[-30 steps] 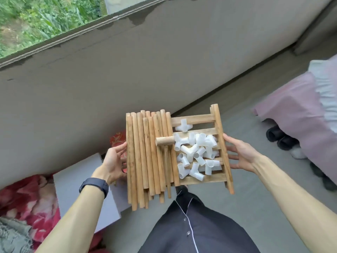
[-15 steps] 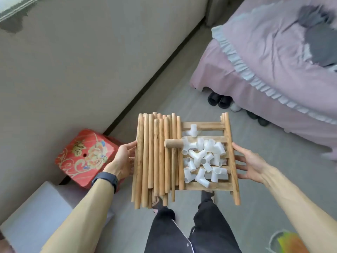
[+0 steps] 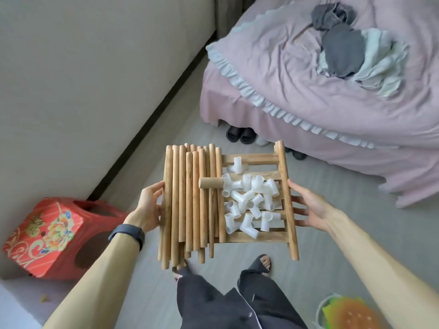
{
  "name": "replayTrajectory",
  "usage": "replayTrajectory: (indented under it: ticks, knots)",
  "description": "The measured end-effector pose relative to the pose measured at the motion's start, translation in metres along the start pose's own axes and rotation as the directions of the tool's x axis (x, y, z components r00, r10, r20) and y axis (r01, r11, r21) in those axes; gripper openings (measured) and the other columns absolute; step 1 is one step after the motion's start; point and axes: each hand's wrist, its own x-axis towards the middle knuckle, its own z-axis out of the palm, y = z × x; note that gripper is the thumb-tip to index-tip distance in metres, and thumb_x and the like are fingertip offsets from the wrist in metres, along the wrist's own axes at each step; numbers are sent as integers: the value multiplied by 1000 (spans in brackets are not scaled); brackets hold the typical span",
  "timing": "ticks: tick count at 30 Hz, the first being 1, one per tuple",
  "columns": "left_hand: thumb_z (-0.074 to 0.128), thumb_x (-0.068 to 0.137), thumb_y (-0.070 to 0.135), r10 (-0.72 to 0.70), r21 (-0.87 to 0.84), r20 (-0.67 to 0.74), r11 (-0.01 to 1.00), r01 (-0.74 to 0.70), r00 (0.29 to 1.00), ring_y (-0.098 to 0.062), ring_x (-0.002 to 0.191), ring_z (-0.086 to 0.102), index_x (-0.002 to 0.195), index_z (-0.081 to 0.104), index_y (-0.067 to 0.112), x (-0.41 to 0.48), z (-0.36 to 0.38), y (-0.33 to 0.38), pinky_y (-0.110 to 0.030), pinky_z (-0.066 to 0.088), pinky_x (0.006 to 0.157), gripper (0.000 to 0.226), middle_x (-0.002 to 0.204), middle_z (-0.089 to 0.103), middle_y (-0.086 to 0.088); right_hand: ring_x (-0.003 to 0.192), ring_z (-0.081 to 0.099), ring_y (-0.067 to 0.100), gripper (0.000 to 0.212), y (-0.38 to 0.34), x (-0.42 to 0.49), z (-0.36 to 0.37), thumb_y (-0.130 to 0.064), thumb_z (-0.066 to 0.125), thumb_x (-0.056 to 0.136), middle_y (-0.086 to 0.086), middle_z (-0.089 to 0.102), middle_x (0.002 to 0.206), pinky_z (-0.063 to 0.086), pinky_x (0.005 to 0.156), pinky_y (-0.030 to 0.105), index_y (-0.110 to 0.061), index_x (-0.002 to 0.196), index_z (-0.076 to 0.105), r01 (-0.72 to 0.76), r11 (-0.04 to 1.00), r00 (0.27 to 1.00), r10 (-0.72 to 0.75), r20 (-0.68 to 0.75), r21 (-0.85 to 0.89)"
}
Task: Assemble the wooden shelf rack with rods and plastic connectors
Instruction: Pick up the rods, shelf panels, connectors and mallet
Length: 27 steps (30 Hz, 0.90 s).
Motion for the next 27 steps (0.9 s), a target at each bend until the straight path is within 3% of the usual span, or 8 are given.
replayTrajectory:
  ticks: [5,12,17,21,25,27]
  knots:
    - [48,90,60,-10,36,19,999,9,1000,-34,118,58,127,50,33,-1,104,6,-61,39,108,46,126,60,-10,108,69,29,40,-13,5,-93,-68,74,78,-3,78,100,60,80,44,-36,100,80,8,999,999,-6,-48,42]
    - [48,87,61,-19,122,96,992,7,995,-32,118,58,129,51,34,18,226,33,-59,38,111,51,124,61,-7,104,70,30,43,-32,27,-191,-68,75,77,0,78,102,59,77,42,-31,97,81,3,993,993,11,-118,115]
    - [51,80,64,-11,115,113,993,-2,993,-32,112,65,119,62,29,44,300,55,-54,47,103,54,117,68,-7,104,71,29,46,-61,49,-252,-70,75,75,-1,78,101,60,75,42,-32,101,80,26,995,991,-13,-133,96]
    - [55,78,67,-12,85,94,996,4,996,-33,113,67,109,69,29,56,348,59,-47,50,100,51,113,73,-9,107,69,28,52,-89,73,-295,-73,75,71,-3,78,102,60,80,44,-34,104,78,21,999,993,-16,-120,44]
    - [47,84,72,-23,57,70,998,19,997,-30,108,67,113,65,27,55,364,50,-42,53,84,56,116,70,-8,110,68,29,59,-94,92,-315,-76,78,64,-3,77,106,60,83,48,-37,108,77,32,999,996,-31,-78,15]
    - [44,86,72,-34,45,27,998,33,999,-31,109,65,116,63,27,58,373,34,-45,52,87,58,118,68,-9,111,68,29,62,-95,106,-328,-78,77,63,-4,77,108,60,83,48,-38,110,76,16,999,1000,-17,-27,-30]
